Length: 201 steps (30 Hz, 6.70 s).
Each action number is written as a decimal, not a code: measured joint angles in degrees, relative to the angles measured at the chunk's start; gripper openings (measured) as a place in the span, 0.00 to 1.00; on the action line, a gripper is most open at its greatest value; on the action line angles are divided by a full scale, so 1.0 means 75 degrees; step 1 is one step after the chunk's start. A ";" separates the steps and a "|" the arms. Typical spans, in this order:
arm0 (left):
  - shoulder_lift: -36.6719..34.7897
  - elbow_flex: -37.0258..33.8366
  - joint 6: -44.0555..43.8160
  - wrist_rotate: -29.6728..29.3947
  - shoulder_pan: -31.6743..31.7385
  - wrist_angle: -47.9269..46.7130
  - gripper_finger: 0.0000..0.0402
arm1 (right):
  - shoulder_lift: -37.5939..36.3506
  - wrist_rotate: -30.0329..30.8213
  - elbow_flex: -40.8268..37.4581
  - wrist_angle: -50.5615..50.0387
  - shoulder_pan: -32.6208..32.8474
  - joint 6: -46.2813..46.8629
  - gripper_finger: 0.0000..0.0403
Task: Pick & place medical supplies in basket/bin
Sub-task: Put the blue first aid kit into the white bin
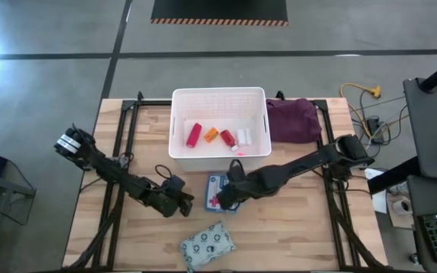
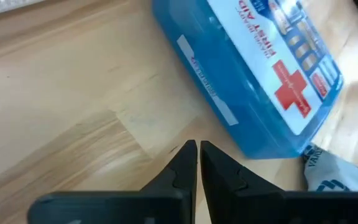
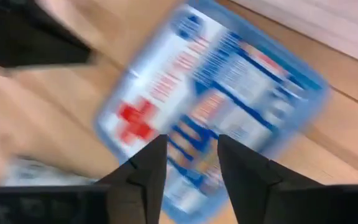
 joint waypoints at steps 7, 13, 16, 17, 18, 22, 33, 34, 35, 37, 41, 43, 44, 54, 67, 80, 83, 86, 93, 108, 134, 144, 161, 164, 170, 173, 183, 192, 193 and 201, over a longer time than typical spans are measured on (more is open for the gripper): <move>0.0004 -0.0178 0.0023 -0.0043 0.0092 0.0199 0.01 | 0.0141 -0.0007 -0.0096 -0.0716 0.0322 0.0947 0.30; 0.0006 -0.0620 0.0038 -0.0033 0.0166 0.2096 0.01 | 0.0292 -0.0460 -0.0477 -0.0780 0.0396 0.1387 0.22; 0.0006 -0.0729 0.0226 -0.0051 0.0170 0.3069 0.01 | 0.0189 -0.0691 -0.0709 -0.0791 0.0392 0.1612 0.23; 0.0006 -0.0734 0.0290 -0.0052 0.0188 0.3126 0.01 | 0.0189 -0.0789 -0.0821 -0.0831 0.0377 0.1692 0.23; 0.0006 -0.0737 0.0317 -0.0042 0.0213 0.3114 0.01 | 0.0189 -0.0841 -0.0934 -0.0839 0.0357 0.1744 0.24; 0.0006 -0.0755 0.0320 0.0019 0.0289 0.3081 0.01 | 0.0189 -0.0921 -0.1352 -0.0564 0.0219 0.1766 0.27; 0.0012 -0.0551 0.0658 0.0214 0.0632 0.2380 0.01 | 0.0156 -0.0839 -0.1512 0.0028 -0.0019 0.1494 0.27; 0.0012 -0.0551 0.0600 0.0217 0.0628 0.2095 0.01 | 0.0140 -0.0844 -0.1409 -0.0270 0.0002 0.1487 0.28; 0.0012 -0.0553 0.0454 0.0224 0.0627 0.1814 0.01 | 0.0109 -0.0841 -0.1322 -0.0527 0.0034 0.1471 0.28; 0.0012 -0.0565 0.0038 0.0233 0.0616 0.1308 0.01 | 0.0024 -0.0845 -0.1157 -0.0800 0.0123 0.1311 0.29; 0.0012 -0.0690 -0.0144 0.0238 0.0618 0.1169 0.01 | -0.0256 -0.0623 -0.0607 -0.0431 0.0186 0.0883 0.30; 0.0012 -0.0736 -0.0146 0.0235 0.0637 0.1269 0.01 | -0.0300 -0.0301 -0.0346 -0.0408 0.0129 0.0726 0.29; 0.0012 -0.0747 -0.0147 0.0235 0.0638 0.1272 0.01 | -0.0283 -0.0192 -0.0295 -0.0398 0.0077 0.0702 0.28; 0.0009 -0.0738 -0.0147 0.0235 0.0674 0.1322 0.01 | 0.0479 -0.0746 -0.0515 0.0266 -0.0095 0.0781 0.20; 0.0009 -0.0725 -0.0153 0.0233 0.0676 0.1721 0.01 | 0.0787 -0.0965 -0.0592 0.0133 -0.0077 0.0717 0.18; 0.0704 -0.0727 -0.0148 0.0344 0.0685 0.2871 0.01 | 0.0098 0.0389 -0.0428 -0.1035 0.0112 0.1160 0.24; 0.1342 -0.0580 -0.0035 0.0393 0.0720 0.3660 0.01 | 0.0016 0.0275 -0.0485 -0.1150 0.0011 0.1182 0.28; 0.1814 -0.0305 0.0015 0.0410 0.0720 0.4140 0.01 | 0.0198 0.0040 -0.0653 -0.0964 0.0007 0.1453 0.31; 0.2111 0.0321 0.0289 0.0448 0.0786 0.3970 0.01 | 0.0431 -0.0279 -0.0676 -0.0882 0.0182 0.1526 0.29; 0.2055 0.0253 0.0369 0.0433 0.0808 0.3969 0.13 | 0.0201 0.0737 -0.0099 -0.1648 0.0488 0.1558 0.41; 0.1993 -0.0012 0.0389 0.0619 0.0799 0.3703 0.14 | 0.0247 0.0317 -0.0226 -0.1324 0.0151 0.1501 0.02; 0.1915 -0.0044 0.0409 0.0652 0.0662 0.3419 0.14 | 0.0595 -0.0293 -0.0564 -0.1116 0.0280 0.1662 0.02; 0.1898 0.0166 0.0512 0.0630 0.0682 0.3308 0.14 | -0.0205 0.0979 -0.0204 -0.3296 0.0386 0.1992 0.03; 0.1903 0.0239 0.0523 0.0628 0.0685 0.3263 0.14 | -0.0145 0.0703 -0.0305 -0.3259 0.0421 0.1985 0.03; 0.1716 0.0643 0.0952 0.0673 0.0662 0.3365 0.14 | 0.0308 0.0066 -0.0816 -0.2691 0.0363 0.2119 0.03; 0.1673 0.0962 0.1549 0.0723 0.0670 0.3354 0.14 | 0.0265 -0.0327 -0.0999 -0.2132 0.0393 0.1965 0.03; 0.1705 0.1527 0.1814 0.1073 0.0985 0.1457 0.14 | 0.0350 -0.0948 -0.1648 -0.0811 0.0427 0.1704 0.03; 0.1705 0.1252 0.1520 0.1304 0.1020 0.1445 0.14 | 0.0258 -0.0850 -0.1400 -0.0349 0.0421 0.1205 0.03; 0.1705 0.1250 0.1517 0.1301 0.1020 0.1429 0.14 | 0.0247 -0.0823 -0.1361 -0.0353 0.0421 0.1153 0.03; 0.1697 0.1212 0.1514 0.1310 0.1012 0.1216 0.14 | 0.0157 -0.0463 -0.0886 -0.0519 0.0421 0.0898 0.03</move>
